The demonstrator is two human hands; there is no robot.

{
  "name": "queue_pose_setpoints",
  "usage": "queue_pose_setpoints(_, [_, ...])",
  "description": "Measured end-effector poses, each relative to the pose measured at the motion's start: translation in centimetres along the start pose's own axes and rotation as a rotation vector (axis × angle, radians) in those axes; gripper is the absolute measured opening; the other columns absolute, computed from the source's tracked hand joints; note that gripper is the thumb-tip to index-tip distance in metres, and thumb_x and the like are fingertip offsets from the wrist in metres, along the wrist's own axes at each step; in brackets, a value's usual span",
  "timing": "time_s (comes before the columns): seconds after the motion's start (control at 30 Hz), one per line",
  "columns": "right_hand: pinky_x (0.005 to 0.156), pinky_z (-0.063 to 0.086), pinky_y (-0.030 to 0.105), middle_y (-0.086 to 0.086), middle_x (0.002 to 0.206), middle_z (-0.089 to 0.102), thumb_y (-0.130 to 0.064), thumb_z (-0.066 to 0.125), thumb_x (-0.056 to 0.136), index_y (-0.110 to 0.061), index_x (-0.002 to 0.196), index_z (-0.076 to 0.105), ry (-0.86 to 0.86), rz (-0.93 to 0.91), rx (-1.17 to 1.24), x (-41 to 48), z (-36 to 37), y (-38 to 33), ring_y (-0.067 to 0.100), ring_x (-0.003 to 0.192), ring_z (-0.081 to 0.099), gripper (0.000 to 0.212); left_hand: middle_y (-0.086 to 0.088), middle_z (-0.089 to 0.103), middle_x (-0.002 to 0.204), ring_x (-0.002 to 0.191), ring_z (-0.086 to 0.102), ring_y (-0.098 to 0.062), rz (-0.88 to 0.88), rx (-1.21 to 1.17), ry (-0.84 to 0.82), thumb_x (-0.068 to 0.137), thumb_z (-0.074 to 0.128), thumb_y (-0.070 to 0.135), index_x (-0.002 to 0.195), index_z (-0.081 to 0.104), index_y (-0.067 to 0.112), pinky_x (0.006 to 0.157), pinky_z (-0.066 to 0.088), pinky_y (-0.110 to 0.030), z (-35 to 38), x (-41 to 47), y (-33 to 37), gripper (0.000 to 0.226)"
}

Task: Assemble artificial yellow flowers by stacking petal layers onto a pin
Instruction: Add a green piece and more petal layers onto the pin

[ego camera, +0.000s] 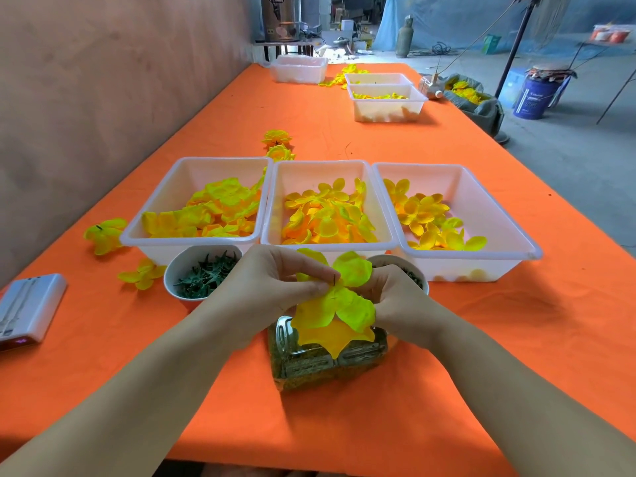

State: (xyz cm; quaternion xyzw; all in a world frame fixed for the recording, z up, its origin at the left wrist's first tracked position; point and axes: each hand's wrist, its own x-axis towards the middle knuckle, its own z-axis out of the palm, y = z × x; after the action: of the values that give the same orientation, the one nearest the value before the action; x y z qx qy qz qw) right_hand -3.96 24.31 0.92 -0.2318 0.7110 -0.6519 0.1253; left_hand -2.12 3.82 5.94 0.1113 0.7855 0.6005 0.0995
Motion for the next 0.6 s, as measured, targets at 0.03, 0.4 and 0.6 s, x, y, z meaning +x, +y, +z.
queue_pose_setpoints(0.03, [0.081,0.053,0.054,0.035,0.104,0.067,-0.017,0.067,0.085,0.011,0.108,0.069,-0.007,0.001,0.001,0.0,-0.1,0.1,0.032,0.091,0.062,0.036,0.01,0.067,0.063,0.056,0.052,-0.006,0.003,0.037,-0.004,0.084,0.077,0.009,0.085,0.082,0.026,0.052,0.047,-0.02,0.0,0.0,0.1,0.018])
queue_pose_setpoints(0.4, [0.059,0.046,0.015,-0.016,0.064,0.064,-0.006,0.065,0.085,-0.035,0.069,0.076,-0.038,-0.001,-0.02,0.1,0.1,-0.3,-0.002,0.06,0.057,0.035,0.024,0.052,0.047,0.039,0.031,-0.002,0.088,0.3,0.0,0.078,0.082,0.009,0.078,0.079,0.024,0.042,0.025,-0.008,0.0,0.1,0.2,0.015])
queue_pose_setpoints(0.6, [0.061,0.044,0.015,-0.016,0.064,0.061,0.005,0.075,0.079,-0.031,0.065,0.068,-0.004,-0.034,-0.107,0.1,-0.4,-0.2,-0.002,0.06,0.054,0.039,-0.007,0.073,0.099,0.066,0.063,-0.015,0.041,0.359,-0.018,0.071,0.089,0.024,0.076,0.073,0.029,0.059,0.05,-0.034,-0.3,1.1,0.6,0.017])
